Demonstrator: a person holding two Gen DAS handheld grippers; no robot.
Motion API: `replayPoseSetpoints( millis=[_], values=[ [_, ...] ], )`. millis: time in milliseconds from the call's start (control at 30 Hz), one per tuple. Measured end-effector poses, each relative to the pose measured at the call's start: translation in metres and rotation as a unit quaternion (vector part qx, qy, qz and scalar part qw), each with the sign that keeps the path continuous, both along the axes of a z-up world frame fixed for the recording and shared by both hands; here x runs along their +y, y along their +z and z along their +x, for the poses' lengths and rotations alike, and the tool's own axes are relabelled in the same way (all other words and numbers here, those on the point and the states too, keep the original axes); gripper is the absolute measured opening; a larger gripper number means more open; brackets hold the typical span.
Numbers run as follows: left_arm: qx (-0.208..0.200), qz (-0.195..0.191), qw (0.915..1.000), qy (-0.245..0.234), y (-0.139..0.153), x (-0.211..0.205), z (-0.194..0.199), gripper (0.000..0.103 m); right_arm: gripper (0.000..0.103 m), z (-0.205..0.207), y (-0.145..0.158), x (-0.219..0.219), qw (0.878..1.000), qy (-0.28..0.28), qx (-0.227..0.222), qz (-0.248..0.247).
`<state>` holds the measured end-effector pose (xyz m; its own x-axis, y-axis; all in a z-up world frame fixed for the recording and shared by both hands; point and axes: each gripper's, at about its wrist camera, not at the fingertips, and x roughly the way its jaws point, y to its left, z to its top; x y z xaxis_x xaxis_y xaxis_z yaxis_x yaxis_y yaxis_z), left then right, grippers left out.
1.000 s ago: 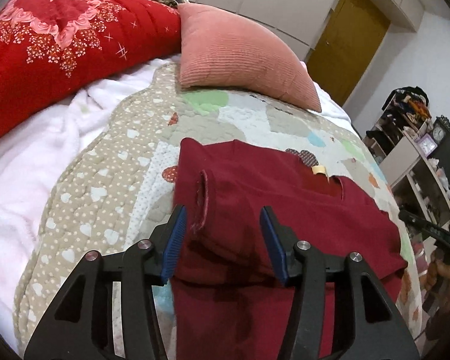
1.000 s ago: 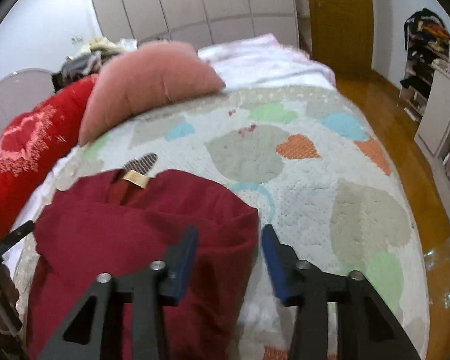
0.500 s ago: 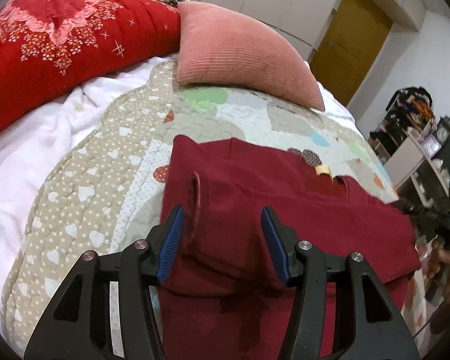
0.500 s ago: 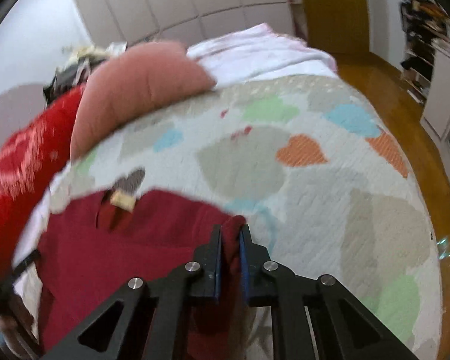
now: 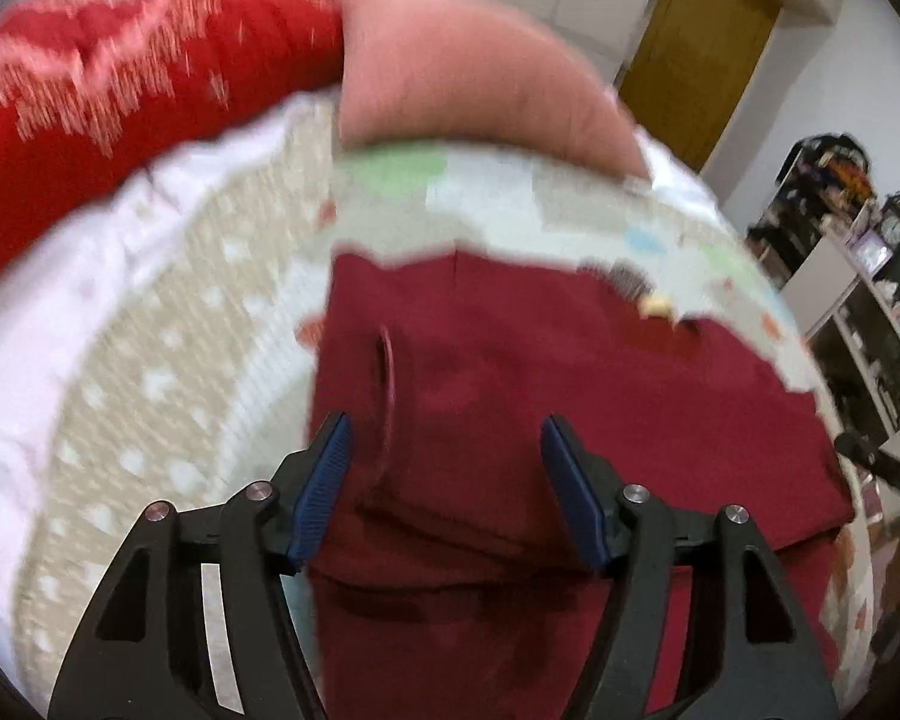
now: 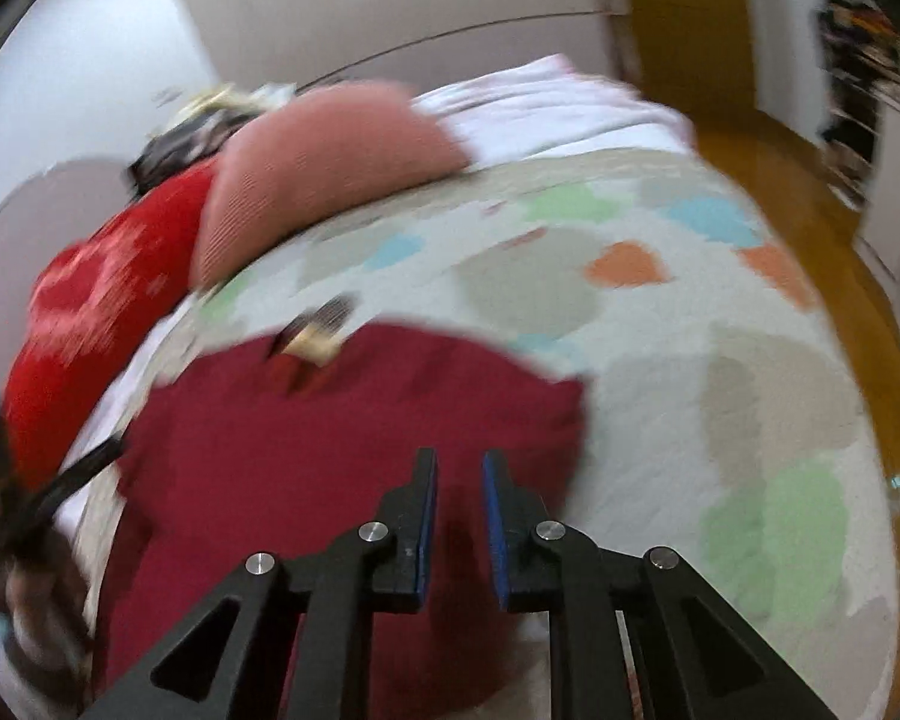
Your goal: Fold small clothes
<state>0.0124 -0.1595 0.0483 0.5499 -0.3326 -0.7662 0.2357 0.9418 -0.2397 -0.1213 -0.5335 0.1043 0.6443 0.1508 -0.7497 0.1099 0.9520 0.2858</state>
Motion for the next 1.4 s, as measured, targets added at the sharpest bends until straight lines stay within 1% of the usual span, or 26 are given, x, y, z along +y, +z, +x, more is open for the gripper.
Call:
replayPoseSetpoints(
  millis=[33, 67, 133, 200, 233, 267, 333, 367, 400, 467, 567, 600, 633, 700, 733, 800, 867, 933, 1000, 1100, 1167, 1200, 1233, 1300, 1367, 1400],
  values=[
    [0.003, 0.011, 0.9999, 0.003, -0.006, -0.002, 0.000, 0.065, 0.014, 0.001, -0.009, 0.010, 1.000, 0.017, 0.011, 0.000],
    [-0.005, 0.017, 0.9999, 0.001, -0.006, -0.004, -0.002, 0.065, 0.014, 0.005, -0.020, 0.016, 0.999, 0.024, 0.027, -0.009],
    [-0.010, 0.033, 0.9994, -0.007, 0.003, -0.006, -0.010, 0.065, 0.014, 0.016, -0.042, 0.018, 0.998, 0.021, 0.064, -0.021],
    [-0.009, 0.029, 0.9994, -0.016, 0.011, -0.001, -0.018, 0.065, 0.014, 0.009, -0.037, 0.011, 0.999, 0.004, 0.052, 0.006],
    [-0.011, 0.020, 0.9996, -0.019, 0.017, 0.005, -0.023, 0.065, 0.018, 0.000, -0.027, 0.006, 0.999, -0.007, 0.046, 0.019],
    [-0.013, 0.012, 0.9997, -0.019, 0.023, 0.012, -0.030, 0.065, 0.023, -0.013, -0.018, 0.004, 0.999, -0.012, 0.033, 0.024],
    [-0.011, 0.000, 0.9999, -0.011, 0.028, 0.028, -0.042, 0.065, 0.059, -0.039, -0.006, 0.001, 0.999, -0.022, 0.010, 0.025],
    [-0.008, -0.006, 0.9999, -0.005, 0.028, 0.034, -0.046, 0.065, 0.063, -0.057, -0.004, 0.000, 0.999, -0.030, 0.002, 0.030],
    [0.001, -0.017, 0.9998, 0.003, 0.026, 0.041, -0.051, 0.065, 0.063, -0.068, -0.005, 0.001, 0.999, -0.031, 0.003, 0.035],
    [0.023, -0.036, 0.9989, 0.020, 0.020, 0.053, -0.061, 0.065, 0.063, -0.082, -0.019, 0.006, 0.998, -0.026, 0.025, 0.058],
    [0.047, -0.053, 0.9968, 0.036, 0.011, 0.062, -0.079, 0.065, 0.063, -0.075, -0.046, 0.019, 0.995, -0.025, 0.038, 0.085],
    [0.050, -0.055, 0.9964, 0.040, 0.009, 0.065, -0.085, 0.065, 0.058, -0.074, -0.050, 0.022, 0.995, -0.027, 0.030, 0.087],
    [0.053, -0.056, 0.9961, 0.043, 0.008, 0.067, -0.092, 0.065, 0.039, -0.071, -0.053, 0.024, 0.996, -0.030, 0.016, 0.084],
    [0.057, -0.055, 0.9959, 0.042, 0.008, 0.072, -0.106, 0.065, 0.013, -0.060, -0.054, 0.034, 0.998, -0.013, 0.018, 0.055],
    [0.056, -0.051, 0.9962, 0.041, 0.009, 0.074, -0.113, 0.065, 0.011, -0.060, -0.049, 0.038, 0.999, -0.001, 0.021, 0.043],
    [0.052, -0.046, 0.9965, 0.046, 0.010, 0.082, -0.126, 0.065, 0.010, -0.068, -0.031, 0.039, 1.000, 0.005, 0.005, 0.005],
    [0.057, -0.050, 0.9960, 0.048, 0.009, 0.088, -0.134, 0.065, 0.010, -0.079, -0.016, 0.027, 1.000, -0.015, -0.008, -0.012],
    [0.067, -0.060, 0.9949, 0.046, 0.007, 0.092, -0.142, 0.065, 0.010, -0.080, -0.019, 0.017, 0.999, -0.030, 0.006, -0.010],
    [0.073, -0.070, 0.9939, 0.045, 0.006, 0.095, -0.148, 0.065, 0.010, -0.079, -0.034, 0.022, 0.999, -0.024, 0.039, -0.017],
    [0.085, -0.085, 0.9918, 0.043, 0.006, 0.103, -0.158, 0.065, 0.012, -0.093, -0.035, 0.020, 0.998, -0.028, 0.054, 0.022],
    [0.093, -0.089, 0.9908, 0.042, 0.004, 0.107, -0.165, 0.065, 0.032, -0.118, -0.026, 0.017, 0.997, -0.031, 0.040, 0.058],
    [0.096, -0.090, 0.9904, 0.042, 0.003, 0.109, -0.169, 0.065, 0.058, -0.133, -0.022, 0.016, 0.997, -0.027, 0.032, 0.072],
    [0.097, -0.090, 0.9902, 0.043, 0.002, 0.111, -0.172, 0.066, 0.072, -0.152, -0.020, 0.019, 0.996, -0.022, 0.025, 0.088],
    [0.102, -0.088, 0.9897, 0.048, -0.003, 0.113, -0.178, 0.067, 0.072, -0.167, -0.024, 0.028, 0.993, -0.009, 0.022, 0.112],
    [0.104, -0.086, 0.9896, 0.049, -0.006, 0.112, -0.182, 0.067, 0.070, -0.177, -0.039, 0.037, 0.988, 0.002, 0.029, 0.152],
    [0.103, -0.083, 0.9900, 0.048, -0.005, 0.111, -0.185, 0.067, 0.048, -0.177, -0.046, 0.042, 0.987, 0.010, 0.035, 0.156]
  ],
)
